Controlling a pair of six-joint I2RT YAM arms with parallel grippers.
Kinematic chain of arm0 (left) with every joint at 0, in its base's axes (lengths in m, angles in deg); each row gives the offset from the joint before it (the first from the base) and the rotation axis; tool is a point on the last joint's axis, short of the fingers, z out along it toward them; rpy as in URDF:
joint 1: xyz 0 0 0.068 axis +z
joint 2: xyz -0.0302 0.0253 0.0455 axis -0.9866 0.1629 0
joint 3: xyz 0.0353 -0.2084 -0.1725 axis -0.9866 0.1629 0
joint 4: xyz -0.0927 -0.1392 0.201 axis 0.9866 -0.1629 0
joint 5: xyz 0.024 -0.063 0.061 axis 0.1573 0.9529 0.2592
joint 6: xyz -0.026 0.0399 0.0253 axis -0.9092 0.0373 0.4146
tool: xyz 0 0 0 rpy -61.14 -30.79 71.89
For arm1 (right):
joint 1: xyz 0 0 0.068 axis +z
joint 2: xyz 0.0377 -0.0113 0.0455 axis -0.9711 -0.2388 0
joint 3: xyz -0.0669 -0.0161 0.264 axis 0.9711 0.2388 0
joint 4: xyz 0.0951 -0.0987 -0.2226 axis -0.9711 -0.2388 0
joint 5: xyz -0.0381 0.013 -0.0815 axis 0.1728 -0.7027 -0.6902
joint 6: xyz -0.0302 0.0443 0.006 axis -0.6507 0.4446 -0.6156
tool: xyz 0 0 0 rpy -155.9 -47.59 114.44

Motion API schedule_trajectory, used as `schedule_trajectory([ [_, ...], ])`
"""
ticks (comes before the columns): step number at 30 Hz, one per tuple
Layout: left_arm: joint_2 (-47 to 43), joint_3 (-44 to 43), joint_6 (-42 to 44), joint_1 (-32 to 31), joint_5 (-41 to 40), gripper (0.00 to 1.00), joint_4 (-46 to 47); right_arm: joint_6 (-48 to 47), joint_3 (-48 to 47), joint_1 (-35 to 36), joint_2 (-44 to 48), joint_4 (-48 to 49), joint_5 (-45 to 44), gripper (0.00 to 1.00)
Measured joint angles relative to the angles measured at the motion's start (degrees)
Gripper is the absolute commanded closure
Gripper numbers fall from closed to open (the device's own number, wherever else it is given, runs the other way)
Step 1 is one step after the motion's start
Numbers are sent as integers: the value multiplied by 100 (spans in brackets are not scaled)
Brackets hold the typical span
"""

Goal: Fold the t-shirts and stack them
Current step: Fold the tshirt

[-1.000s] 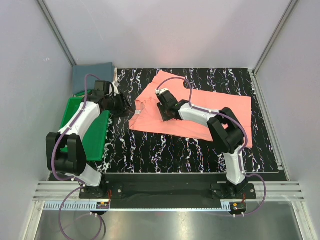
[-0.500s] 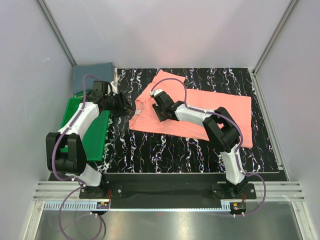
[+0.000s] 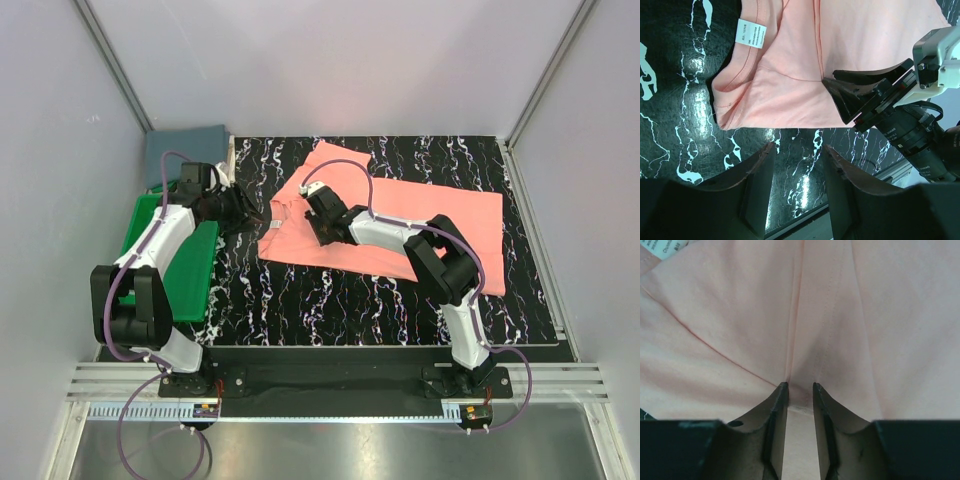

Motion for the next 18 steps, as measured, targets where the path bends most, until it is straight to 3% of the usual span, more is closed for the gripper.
schedule_trajectory([
  [6, 0, 7, -2, 0, 37, 53, 20, -46, 7, 7, 0, 28, -367, 92],
  [11, 0, 11, -2, 0, 39, 53, 35, -52, 7, 11, 0, 31, -660, 100],
  [18, 0, 46, -2, 0, 42, 53, 48, -85, 2, 9, 0, 48, -944, 100],
])
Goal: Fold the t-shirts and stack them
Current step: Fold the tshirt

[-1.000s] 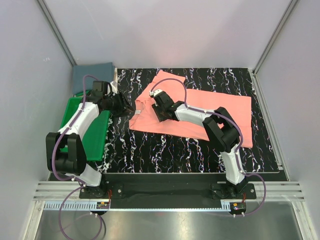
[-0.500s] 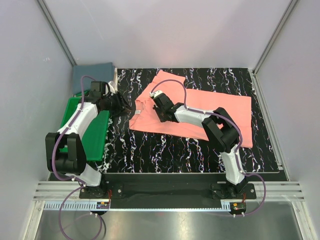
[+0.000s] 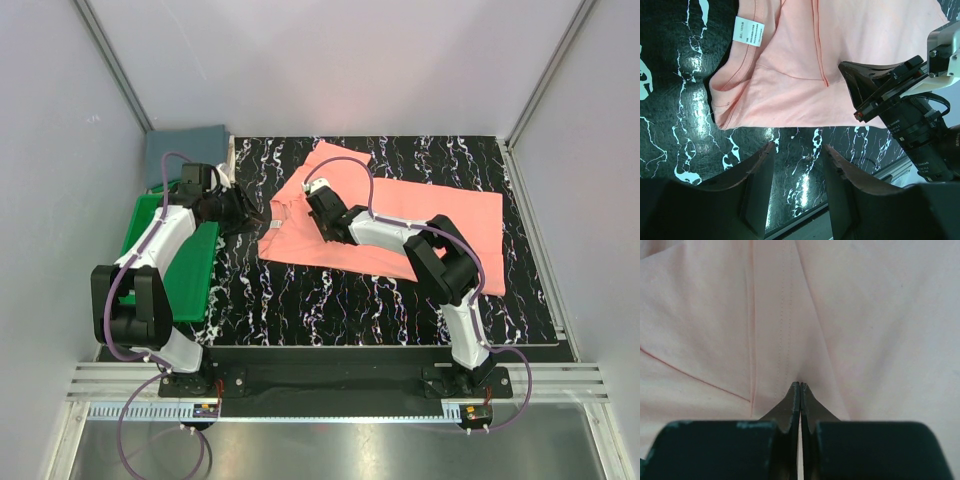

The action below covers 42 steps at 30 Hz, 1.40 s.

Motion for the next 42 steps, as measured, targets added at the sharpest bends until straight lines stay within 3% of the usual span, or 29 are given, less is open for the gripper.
schedule_trajectory([
  [4, 0, 7, 0, 0, 0, 53, 4, -17, -2, 0, 17, 15, 181, 77],
  [16, 0, 20, 0, 0, 26, 53, 35, -337, 153, 2, 289, 111, 1104, 68],
  [36, 0, 33, -2, 0, 66, 54, 68, -767, 144, 55, 107, -33, 1198, 70],
  [42, 0, 33, 0, 0, 74, 54, 68, -811, 103, 105, 35, -31, 944, 92],
])
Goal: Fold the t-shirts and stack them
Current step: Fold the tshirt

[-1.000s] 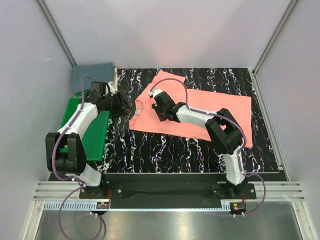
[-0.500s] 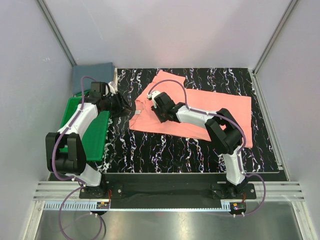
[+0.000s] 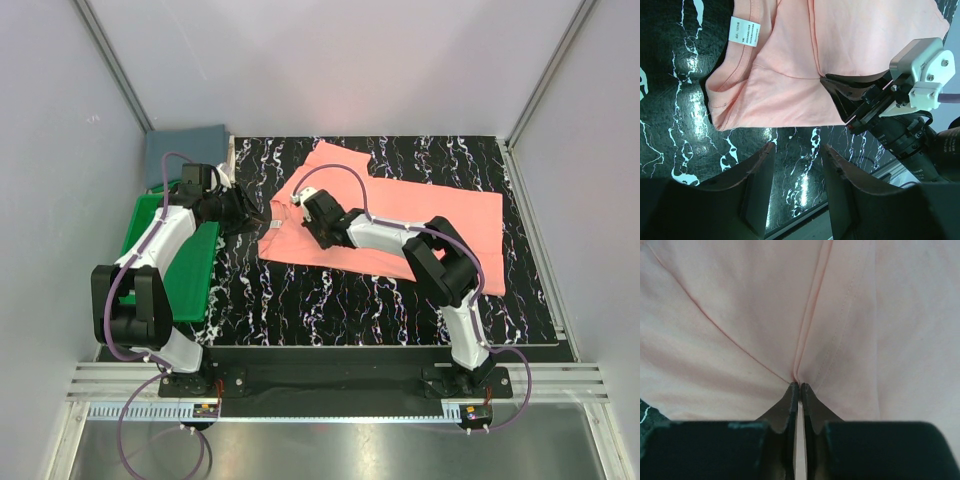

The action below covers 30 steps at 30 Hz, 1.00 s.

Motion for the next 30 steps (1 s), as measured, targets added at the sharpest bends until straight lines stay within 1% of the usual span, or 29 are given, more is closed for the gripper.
schedule_trajectory([
  [5, 0, 0, -2, 0, 7, 54, 0, -9, -57, 11, 0, -2, -278, 100],
  [13, 0, 0, -2, 0, 7, 54, 0, -4, -107, 11, 0, 0, -743, 100],
  [20, 0, 2, -2, 0, 9, 54, 0, -4, -420, -22, -15, 4, -1307, 100],
  [24, 0, 4, -2, 0, 9, 53, 0, -4, -529, -188, -87, 28, -1552, 100],
  [30, 0, 4, 0, 0, 11, 53, 0, 20, -570, -579, -262, 26, -1652, 100],
])
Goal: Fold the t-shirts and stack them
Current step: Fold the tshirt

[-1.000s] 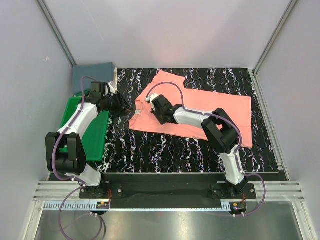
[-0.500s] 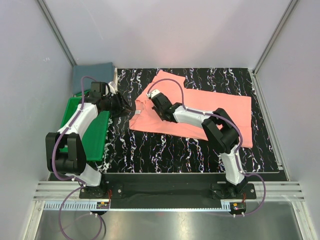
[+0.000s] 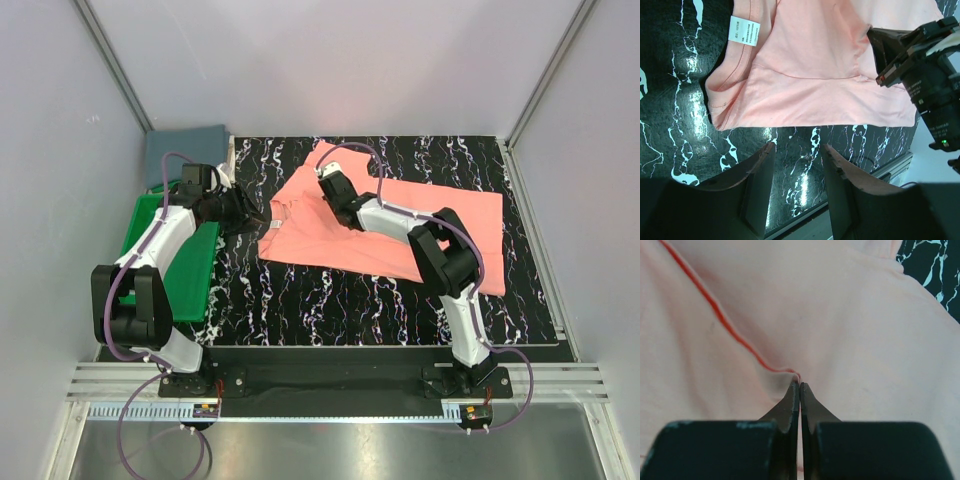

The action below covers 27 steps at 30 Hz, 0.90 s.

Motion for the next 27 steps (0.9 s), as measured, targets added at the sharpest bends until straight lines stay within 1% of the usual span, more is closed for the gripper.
schedule_trajectory([
  [6, 0, 2, 0, 0, 0, 52, 0, 111, -11, -162, -39, -9, -92, 99],
  [7, 0, 2, 0, 0, 2, 52, 0, 138, -17, -164, -39, -11, -92, 97],
  [8, 2, 2, 0, 0, 0, 52, 0, 181, -31, -164, -42, -15, -96, 92],
  [10, 9, 2, 4, 0, 13, 51, 0, 310, -85, -166, -63, -28, -190, 87],
  [11, 15, 2, 11, 0, 28, 51, 2, 380, -129, -168, -81, -48, -249, 82],
  [14, 44, 0, 50, -7, 35, 51, 4, 586, -297, -179, -107, -249, -470, 74],
  [17, 46, 0, 136, -118, -87, 51, 2, 890, -549, -223, -103, -629, -651, 73],
  [19, 61, 0, 175, -341, -219, 51, 0, 1244, -623, -343, -22, -953, -599, 73],
  [21, 136, -2, 170, -688, -321, 51, -2, 1661, -483, -525, 214, -1270, -413, 73],
  [25, 428, -17, 70, -1388, -595, 53, 4, 2295, 264, -960, 964, -1578, -2, 74],
  [27, 640, -35, -20, -1624, -767, 55, -4, 2553, 667, -1130, 1329, -1690, 175, 74],
])
